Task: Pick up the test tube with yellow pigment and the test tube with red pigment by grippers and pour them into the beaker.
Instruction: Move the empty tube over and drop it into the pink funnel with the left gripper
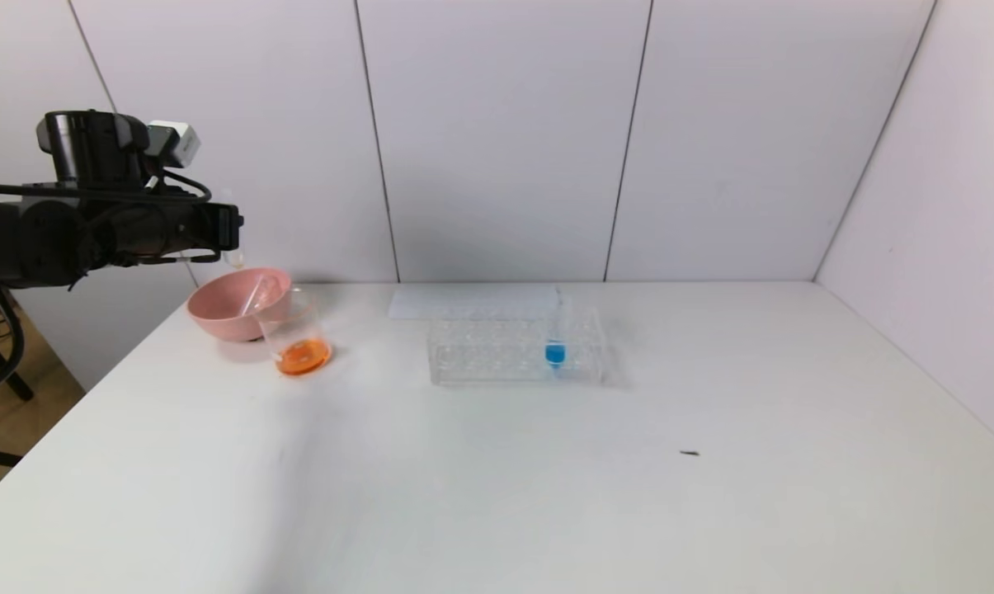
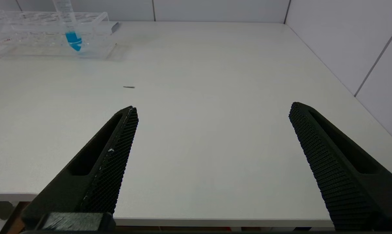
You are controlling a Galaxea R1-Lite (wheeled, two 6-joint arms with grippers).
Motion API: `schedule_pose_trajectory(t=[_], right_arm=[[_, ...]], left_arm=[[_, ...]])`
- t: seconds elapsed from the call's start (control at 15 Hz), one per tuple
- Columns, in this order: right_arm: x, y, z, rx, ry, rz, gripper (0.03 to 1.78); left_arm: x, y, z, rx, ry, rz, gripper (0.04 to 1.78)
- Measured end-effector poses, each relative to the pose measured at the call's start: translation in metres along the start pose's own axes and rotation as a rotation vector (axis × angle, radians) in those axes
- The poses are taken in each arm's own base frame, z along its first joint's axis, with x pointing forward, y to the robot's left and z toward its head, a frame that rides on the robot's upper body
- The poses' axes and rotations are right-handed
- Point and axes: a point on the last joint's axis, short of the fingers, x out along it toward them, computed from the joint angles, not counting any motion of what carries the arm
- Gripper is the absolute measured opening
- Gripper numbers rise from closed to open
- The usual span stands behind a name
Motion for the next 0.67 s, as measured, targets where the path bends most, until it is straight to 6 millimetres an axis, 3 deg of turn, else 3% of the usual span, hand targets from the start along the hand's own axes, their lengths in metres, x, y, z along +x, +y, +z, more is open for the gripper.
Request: schedule_pose_trajectory(t=[0.67], right_arm=[[0.0, 0.0, 0.0, 0.0, 0.0, 0.0, 1.7]], left_arm=[[0.008, 0.0049, -0.0044, -0.023, 0.008, 0.026, 0.44]])
